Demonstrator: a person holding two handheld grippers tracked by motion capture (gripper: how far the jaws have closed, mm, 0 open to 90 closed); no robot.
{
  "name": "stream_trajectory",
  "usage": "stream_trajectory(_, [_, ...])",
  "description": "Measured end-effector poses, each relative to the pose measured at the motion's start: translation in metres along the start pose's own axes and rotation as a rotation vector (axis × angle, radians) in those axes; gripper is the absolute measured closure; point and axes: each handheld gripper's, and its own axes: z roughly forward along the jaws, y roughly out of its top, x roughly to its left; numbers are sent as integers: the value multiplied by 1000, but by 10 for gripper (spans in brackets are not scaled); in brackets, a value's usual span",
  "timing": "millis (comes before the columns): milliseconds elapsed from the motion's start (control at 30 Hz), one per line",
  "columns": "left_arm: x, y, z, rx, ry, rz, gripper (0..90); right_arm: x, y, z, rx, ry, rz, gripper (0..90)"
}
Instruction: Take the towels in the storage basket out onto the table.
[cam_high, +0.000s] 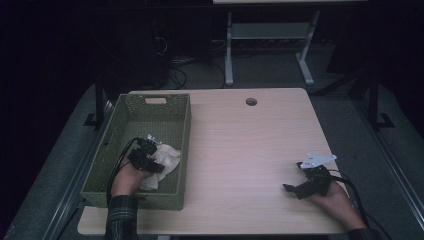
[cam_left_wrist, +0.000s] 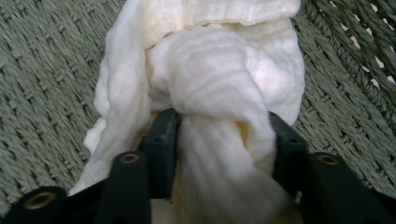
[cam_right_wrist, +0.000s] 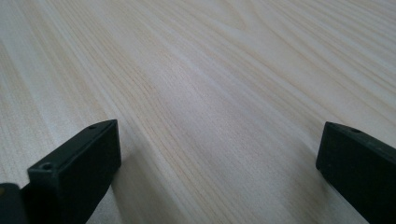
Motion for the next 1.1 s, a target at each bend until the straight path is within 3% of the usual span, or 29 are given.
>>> stream_trajectory(33, [0,0,-1,1,-2,1,561,0,0,0,0,-1,1,0])
stream_trajectory(133, [0,0,-3,-13,-4,1,691,0,0,0,0,-2,1,0])
stream_trajectory(233, [-2,0,-8,-41,3,1,751,0,0,0,0,-4,4,0])
stream_trajectory(400, [-1,0,-12,-65,7,-5,763,0,0,0,1,-5,7,0])
stream_trajectory(667, [0,-1,-22,-156,-23,-19,774,0,0,0,1,-5,7,0])
stream_trajectory(867, [4,-3,-32,-255,-63,-40,779,0,0,0,1,-5,7,0])
stream_trajectory(900, [5,-3,-35,-292,-90,-56,782,0,0,0,1,-6,7,0])
stream_trajectory(933, [5,-3,-35,-292,-90,-56,782,0,0,0,1,-6,7,0])
stream_trajectory(1100, [10,-6,-47,-387,-122,-62,784,0,0,0,1,-5,8,0])
